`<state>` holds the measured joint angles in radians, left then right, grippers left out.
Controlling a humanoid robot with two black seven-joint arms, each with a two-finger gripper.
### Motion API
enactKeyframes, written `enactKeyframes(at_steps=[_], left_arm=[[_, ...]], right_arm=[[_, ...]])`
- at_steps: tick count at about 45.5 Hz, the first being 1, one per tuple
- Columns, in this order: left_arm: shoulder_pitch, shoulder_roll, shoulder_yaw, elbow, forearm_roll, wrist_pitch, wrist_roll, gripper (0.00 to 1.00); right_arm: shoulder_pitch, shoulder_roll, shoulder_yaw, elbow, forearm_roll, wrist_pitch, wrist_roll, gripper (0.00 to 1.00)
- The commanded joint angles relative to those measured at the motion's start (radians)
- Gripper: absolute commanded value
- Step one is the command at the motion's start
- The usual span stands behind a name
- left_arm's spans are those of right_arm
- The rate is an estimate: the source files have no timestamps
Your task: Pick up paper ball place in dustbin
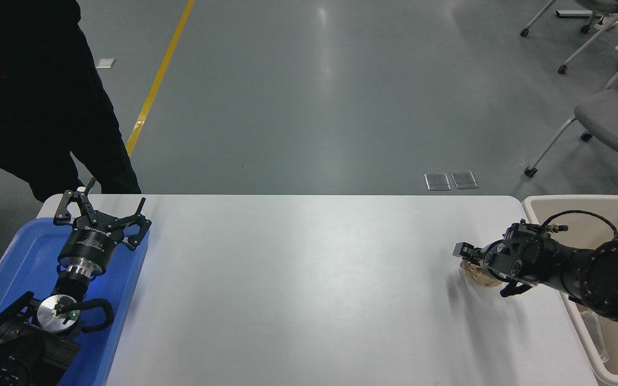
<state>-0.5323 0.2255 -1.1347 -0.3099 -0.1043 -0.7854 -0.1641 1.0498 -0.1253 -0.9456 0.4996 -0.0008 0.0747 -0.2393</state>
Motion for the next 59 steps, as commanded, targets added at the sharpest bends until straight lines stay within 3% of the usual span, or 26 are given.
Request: enactKeyframes(at_steps=[1, 6, 19, 34, 59], left_arm=[[0.0, 0.0, 0.0, 0.0, 0.0, 0.0, 0.0, 0.99], [0.0, 0.0, 0.0, 0.0, 0.0, 0.0, 0.0, 0.99], [0.0, 0.0, 0.0, 0.0, 0.0, 0.0, 0.0, 0.99], [0.0, 0.0, 0.001, 0.0, 0.0, 0.0, 0.0, 0.99], [-0.002, 0.0, 0.003, 0.0, 0.002, 0.0, 0.003, 0.99]], right_arm=[[-0.014, 0.003, 0.044, -0.004, 0.013, -0.001, -0.002, 0.23], [-0.014, 0.003, 0.045, 0.005, 0.022, 0.002, -0.003, 0.0], [-0.004, -0.013, 0.045, 0.059, 0.053, 0.004, -0.003, 0.0], [0.114, -0.105, 0.027, 0.217, 0.081, 0.013, -0.002, 0.0], [0.756, -0.273, -0.2, 0.879, 0.076, 0.059, 0.003, 0.0]])
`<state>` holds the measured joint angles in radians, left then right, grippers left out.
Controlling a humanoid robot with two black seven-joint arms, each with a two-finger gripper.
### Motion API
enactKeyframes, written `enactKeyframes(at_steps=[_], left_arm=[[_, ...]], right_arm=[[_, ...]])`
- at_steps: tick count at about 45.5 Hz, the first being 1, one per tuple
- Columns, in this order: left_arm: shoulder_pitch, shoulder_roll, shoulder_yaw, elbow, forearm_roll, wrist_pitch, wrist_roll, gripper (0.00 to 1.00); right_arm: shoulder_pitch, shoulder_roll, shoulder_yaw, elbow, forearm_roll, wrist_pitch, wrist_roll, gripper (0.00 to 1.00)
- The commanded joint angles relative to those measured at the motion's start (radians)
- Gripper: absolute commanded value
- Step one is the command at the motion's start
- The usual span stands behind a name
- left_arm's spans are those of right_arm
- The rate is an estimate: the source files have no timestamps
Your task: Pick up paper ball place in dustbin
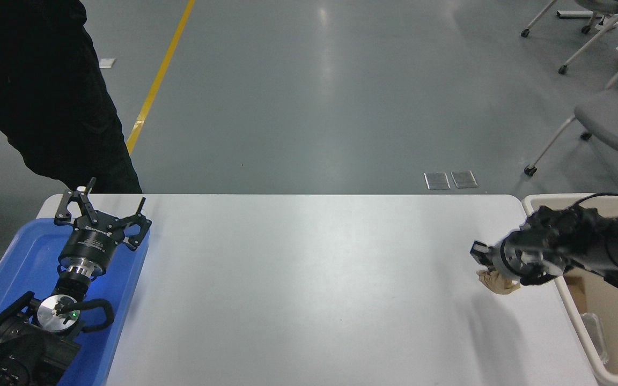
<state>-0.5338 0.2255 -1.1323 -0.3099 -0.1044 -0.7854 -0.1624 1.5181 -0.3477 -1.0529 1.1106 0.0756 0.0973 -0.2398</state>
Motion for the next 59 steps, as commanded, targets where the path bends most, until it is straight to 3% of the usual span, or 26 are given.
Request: enactKeyframes(at_steps=[1, 20, 38, 59], left_arm=[[0.0, 0.0, 0.0, 0.0, 0.002, 0.0, 0.001, 0.99], [0.0, 0.0, 0.0, 0.0, 0.002, 0.0, 0.001, 0.99], [0.0, 0.0, 0.0, 0.0, 0.0, 0.0, 0.0, 0.99], [0.002, 0.0, 0.0, 0.0, 0.0, 0.0, 0.0, 0.99]], right_arm=[[0.31, -0.054, -0.098, 0.287, 0.0, 0.053, 0.005, 0.0], [0.682, -0.079, -0.104, 0.322, 0.001, 0.682, 0.005, 0.0], [0.835, -0.12, -0.105, 0.347, 0.003, 0.688, 0.007, 0.0], [0.777, -0.209, -0.139, 0.285, -0.003, 0.679, 0.007, 0.0]])
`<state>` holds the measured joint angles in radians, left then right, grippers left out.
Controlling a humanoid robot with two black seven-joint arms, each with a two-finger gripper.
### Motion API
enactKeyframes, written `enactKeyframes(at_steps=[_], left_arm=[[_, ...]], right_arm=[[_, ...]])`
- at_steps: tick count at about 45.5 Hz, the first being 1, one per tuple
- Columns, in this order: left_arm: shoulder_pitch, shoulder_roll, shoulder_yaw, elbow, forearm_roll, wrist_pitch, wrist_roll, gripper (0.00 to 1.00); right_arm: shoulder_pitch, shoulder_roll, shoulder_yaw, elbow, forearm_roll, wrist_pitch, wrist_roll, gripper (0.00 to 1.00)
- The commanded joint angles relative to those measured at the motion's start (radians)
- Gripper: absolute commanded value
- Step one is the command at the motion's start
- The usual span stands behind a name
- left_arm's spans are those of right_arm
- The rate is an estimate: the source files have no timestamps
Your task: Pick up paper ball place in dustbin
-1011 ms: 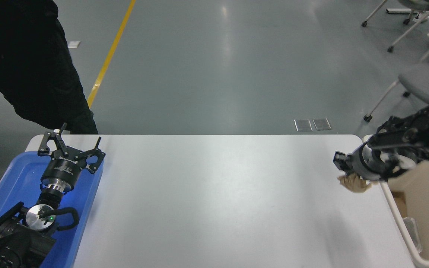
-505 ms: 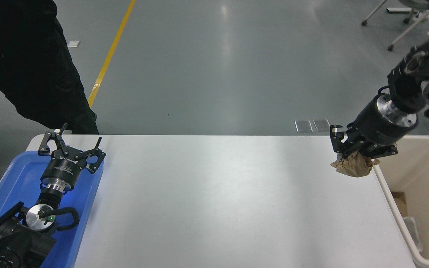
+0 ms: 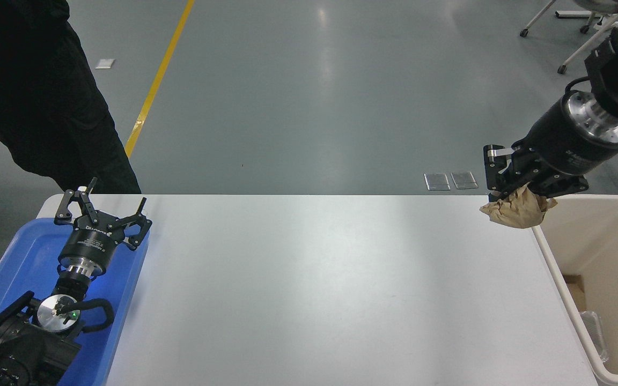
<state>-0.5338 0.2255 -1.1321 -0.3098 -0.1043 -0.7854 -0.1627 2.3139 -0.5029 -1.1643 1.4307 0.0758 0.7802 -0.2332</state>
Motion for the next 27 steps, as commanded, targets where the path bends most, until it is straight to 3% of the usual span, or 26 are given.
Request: enactKeyframes(at_steps=[1, 12, 20, 27], left_arm=[[0.001, 0.0, -0.002, 0.0, 0.0, 0.0, 0.0, 0.99], [0.001, 0.0, -0.002, 0.0, 0.0, 0.0, -0.001, 0.99], [0.001, 0.0, -0.002, 0.0, 0.0, 0.0, -0.001, 0.99], [0.001, 0.0, -0.003, 0.0, 0.0, 0.0, -0.001, 0.99]], right_arm=[[-0.022, -0.057, -0.034, -0.038, -0.005, -0.024, -0.001, 0.0], [-0.22, -0.066, -0.143, -0.182, 0.002, -0.317, 0.0, 0.0], [-0.474, -0.135, -0.118, -0.321, 0.004, -0.585, 0.003, 0.0], [-0.723, -0.158, -0.022, -0.507, 0.002, -0.682, 0.006, 0.0]])
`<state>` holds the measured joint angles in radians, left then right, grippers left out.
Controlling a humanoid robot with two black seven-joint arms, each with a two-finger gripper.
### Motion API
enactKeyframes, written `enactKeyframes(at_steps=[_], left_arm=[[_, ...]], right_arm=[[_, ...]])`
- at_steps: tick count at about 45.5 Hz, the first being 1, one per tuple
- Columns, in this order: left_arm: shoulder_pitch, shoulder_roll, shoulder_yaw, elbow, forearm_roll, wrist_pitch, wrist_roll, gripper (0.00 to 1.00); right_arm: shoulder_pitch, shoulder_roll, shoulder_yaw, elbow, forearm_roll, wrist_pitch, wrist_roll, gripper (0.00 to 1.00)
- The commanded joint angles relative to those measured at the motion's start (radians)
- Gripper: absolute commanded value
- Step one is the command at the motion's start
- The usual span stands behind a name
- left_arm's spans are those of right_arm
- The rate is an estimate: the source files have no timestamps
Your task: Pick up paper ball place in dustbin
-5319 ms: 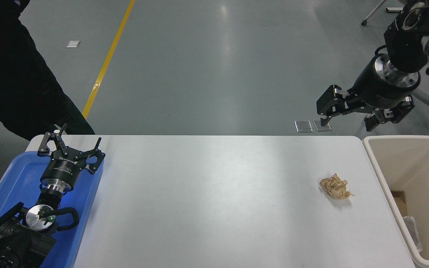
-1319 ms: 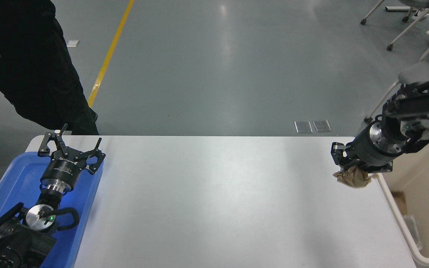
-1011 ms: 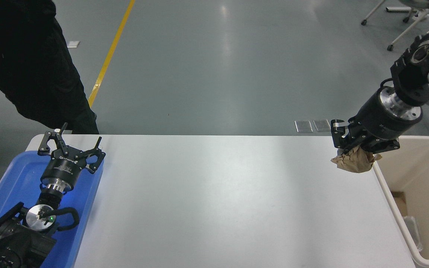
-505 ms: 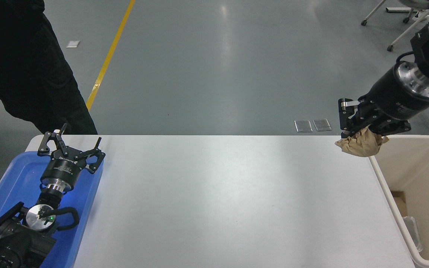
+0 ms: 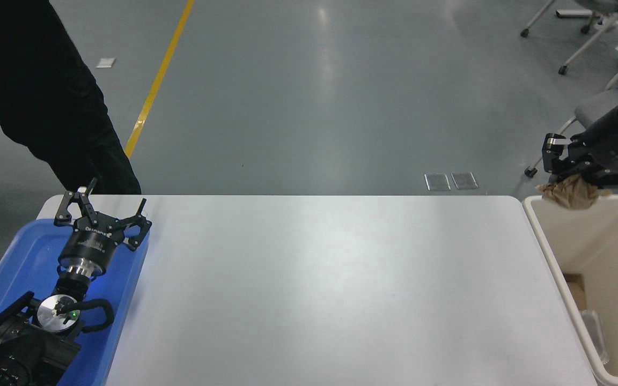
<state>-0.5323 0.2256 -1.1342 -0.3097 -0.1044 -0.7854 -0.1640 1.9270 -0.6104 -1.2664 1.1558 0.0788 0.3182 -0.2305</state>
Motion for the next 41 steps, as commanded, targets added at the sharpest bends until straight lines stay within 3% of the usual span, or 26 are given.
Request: enactKeyframes(at_steps=[1, 16, 27, 41], left_arm=[[0.0, 0.0, -0.001, 0.0, 0.0, 0.0, 0.0, 0.99], [0.0, 0.0, -0.001, 0.0, 0.0, 0.0, 0.0, 0.99], [0.0, 0.0, -0.001, 0.0, 0.0, 0.0, 0.0, 0.99], [0.0, 0.0, -0.001, 0.0, 0.0, 0.0, 0.0, 0.99]], right_arm=[[-0.368, -0.06, 0.106, -0.257, -0.001, -0.223, 0.003, 0.0], [-0.816, -0.086, 0.401, -0.567, -0.004, -0.324, 0.008, 0.0], [-0.999, 0.024, 0.438, -0.76, -0.005, -0.415, 0.06, 0.0], [-1.092, 0.069, 0.596, -0.832, -0.025, -0.433, 0.062, 0.0]])
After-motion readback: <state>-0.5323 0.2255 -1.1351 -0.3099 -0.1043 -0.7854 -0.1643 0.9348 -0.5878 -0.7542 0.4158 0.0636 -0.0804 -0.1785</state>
